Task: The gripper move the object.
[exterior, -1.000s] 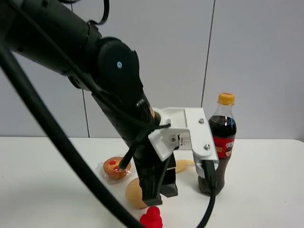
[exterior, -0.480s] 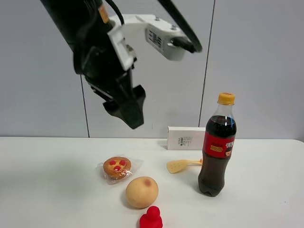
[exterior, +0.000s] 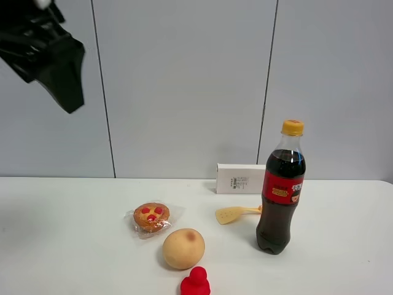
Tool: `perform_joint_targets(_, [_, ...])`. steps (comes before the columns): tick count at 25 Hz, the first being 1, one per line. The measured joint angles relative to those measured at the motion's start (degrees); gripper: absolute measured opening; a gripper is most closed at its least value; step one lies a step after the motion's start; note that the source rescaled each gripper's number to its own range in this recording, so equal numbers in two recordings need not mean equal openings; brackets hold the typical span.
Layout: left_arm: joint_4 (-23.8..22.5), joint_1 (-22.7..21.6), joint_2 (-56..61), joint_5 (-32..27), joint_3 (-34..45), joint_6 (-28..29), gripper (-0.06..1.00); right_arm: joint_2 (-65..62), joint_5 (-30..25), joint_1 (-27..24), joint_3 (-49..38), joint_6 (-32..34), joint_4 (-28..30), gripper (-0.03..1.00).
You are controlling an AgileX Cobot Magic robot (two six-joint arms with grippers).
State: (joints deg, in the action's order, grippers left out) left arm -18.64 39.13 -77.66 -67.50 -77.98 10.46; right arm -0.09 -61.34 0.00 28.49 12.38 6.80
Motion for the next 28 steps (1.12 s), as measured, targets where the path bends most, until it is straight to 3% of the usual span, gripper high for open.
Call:
perform_joint_targets(6, [-0.1, -8.9, 11.8, -1.6, 5.9, 2.2, 1.00, 0.0, 0.0, 0.0, 0.0, 0.0, 0.0, 1.00])
perform_joint_targets(13, [0.7, -21.2, 30.9, -0.5, 20.2, 2.2, 1.00, 0.0, 0.0, 0.0, 0.0, 0.0, 0.0, 1.00])
perform_joint_targets(21, [7.3, -31.6, 53.2, 1.1, 29.9, 2.2, 1.00, 0.0, 0.0, 0.0, 0.0, 0.0, 0.0, 1.00])
perform_joint_targets(28, [12.9, -36.9, 69.0, -1.3, 35.4, -3.4, 1.00, 0.0, 0.0, 0.0, 0.0, 0.0, 0.0, 1.00])
